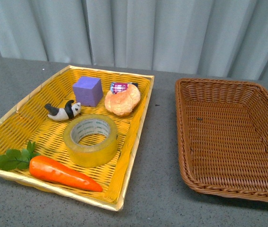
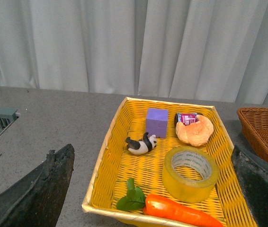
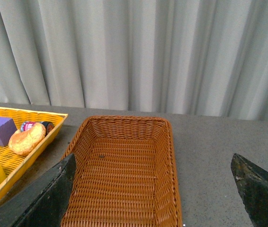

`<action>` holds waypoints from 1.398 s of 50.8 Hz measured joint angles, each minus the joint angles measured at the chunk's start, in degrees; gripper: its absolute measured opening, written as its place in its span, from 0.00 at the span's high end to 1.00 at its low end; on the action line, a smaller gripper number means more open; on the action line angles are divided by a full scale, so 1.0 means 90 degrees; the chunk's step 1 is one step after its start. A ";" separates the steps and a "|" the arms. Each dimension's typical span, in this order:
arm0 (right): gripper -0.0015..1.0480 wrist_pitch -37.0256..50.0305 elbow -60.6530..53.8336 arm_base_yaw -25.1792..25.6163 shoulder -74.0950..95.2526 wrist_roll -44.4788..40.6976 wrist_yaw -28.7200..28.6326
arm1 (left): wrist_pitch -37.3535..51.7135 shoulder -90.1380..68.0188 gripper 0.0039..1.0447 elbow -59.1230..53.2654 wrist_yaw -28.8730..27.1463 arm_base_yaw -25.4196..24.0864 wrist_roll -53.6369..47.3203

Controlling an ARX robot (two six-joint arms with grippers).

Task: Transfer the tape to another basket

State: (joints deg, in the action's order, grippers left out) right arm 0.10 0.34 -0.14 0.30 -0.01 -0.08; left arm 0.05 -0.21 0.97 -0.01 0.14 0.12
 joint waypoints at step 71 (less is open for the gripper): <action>0.09 0.0000 0.0000 0.0000 0.0000 0.0000 0.0000 | 0.0000 0.0000 0.06 0.0000 0.0000 0.0000 0.0000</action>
State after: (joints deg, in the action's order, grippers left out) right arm 0.10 0.34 -0.14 0.30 -0.01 -0.08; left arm 0.05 -0.21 0.97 -0.01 0.14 0.12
